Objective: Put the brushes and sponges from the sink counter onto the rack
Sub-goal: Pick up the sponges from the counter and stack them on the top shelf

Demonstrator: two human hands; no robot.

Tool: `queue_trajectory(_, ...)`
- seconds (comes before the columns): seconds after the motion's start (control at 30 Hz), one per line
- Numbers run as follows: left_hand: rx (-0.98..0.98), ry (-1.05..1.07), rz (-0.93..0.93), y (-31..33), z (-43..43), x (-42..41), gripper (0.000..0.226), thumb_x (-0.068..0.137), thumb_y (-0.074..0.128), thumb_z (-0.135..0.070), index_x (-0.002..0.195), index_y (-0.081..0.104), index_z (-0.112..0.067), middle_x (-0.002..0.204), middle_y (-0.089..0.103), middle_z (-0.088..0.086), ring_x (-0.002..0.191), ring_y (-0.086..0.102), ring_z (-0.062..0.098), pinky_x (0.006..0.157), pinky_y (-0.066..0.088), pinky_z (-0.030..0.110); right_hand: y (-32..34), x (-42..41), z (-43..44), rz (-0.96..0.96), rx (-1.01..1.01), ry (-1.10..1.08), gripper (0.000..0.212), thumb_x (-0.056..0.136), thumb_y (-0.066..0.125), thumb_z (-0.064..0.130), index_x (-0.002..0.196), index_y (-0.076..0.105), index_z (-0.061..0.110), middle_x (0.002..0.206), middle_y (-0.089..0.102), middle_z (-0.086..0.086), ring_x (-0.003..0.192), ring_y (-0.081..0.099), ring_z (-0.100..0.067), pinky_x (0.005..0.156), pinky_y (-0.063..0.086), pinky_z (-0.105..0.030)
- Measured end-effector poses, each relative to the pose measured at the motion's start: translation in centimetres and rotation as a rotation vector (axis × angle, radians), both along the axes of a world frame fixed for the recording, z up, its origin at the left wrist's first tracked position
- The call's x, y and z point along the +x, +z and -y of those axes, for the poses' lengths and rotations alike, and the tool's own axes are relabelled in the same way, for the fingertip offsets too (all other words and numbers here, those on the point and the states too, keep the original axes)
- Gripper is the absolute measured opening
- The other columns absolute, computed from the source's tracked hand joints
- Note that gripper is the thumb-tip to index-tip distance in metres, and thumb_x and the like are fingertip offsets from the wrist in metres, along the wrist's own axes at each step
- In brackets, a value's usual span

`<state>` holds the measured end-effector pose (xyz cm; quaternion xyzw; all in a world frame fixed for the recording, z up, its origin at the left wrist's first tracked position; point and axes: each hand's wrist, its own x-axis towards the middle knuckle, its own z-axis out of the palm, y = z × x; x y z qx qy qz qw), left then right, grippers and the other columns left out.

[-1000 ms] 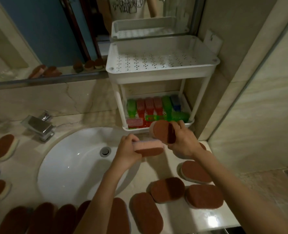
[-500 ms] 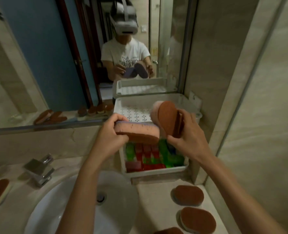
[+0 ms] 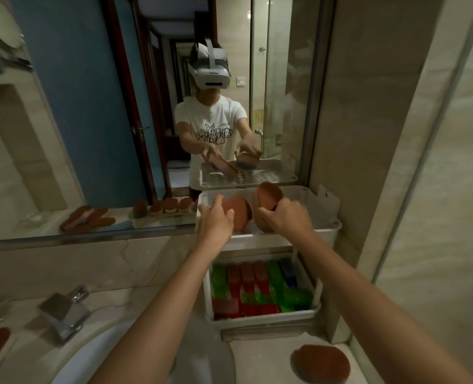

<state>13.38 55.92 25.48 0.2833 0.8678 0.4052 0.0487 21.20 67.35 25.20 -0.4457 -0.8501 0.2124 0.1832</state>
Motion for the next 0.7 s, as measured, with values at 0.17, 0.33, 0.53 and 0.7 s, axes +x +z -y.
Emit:
queue_trajectory(0.17,-0.366,-0.024,-0.340,0.1,-0.8,-1.1,0.034,0.096,0.045,-0.027,0.121,0.053,-0.005,0.124,0.056,0.016,0.114,0.054,0.032,0.087,0.045,0.037,-0.5,-1.1,0.0,0.169,0.070,-0.017,0.072,0.088,0.046,0.058,0.133,0.040,0.003,0.132,0.053,-0.020,0.126,0.045,-0.036,0.098,0.042,-0.042)
queue_trajectory(0.33,-0.515,-0.142,-0.470,0.7,-0.4,-2.4,0.034,0.097,0.042,-0.016,0.130,0.047,-0.009,0.123,0.058,0.019,0.113,0.056,0.035,0.083,0.046,0.039,-1.0,-0.6,-0.7,0.225,0.108,0.041,0.068,0.087,0.043,0.062,0.131,0.043,0.010,0.131,0.052,-0.020,0.123,0.047,-0.036,0.096,0.043,-0.043)
queue_trajectory(0.53,-0.542,-0.330,-0.304,0.6,-0.2,-3.7,0.047,0.089,0.050,-0.044,0.101,0.066,-0.002,0.099,0.062,0.011,0.095,0.058,0.026,0.075,0.046,0.035,-1.5,-1.3,-0.8,0.204,0.094,0.109,0.059,0.092,0.040,0.054,0.119,0.053,0.003,0.134,0.047,-0.024,0.122,0.045,-0.038,0.099,0.040,-0.043)
queue_trajectory(0.7,-0.543,-0.301,-0.299,0.4,-0.9,-4.8,0.040,0.087,0.060,-0.035,0.108,0.061,-0.001,0.112,0.058,0.013,0.105,0.055,0.027,0.081,0.046,0.032,-1.6,-2.6,-1.4,0.177,0.056,0.160,0.046,0.094,0.046,0.043,0.123,0.052,0.008,0.135,0.046,-0.022,0.122,0.047,-0.035,0.098,0.041,-0.041)
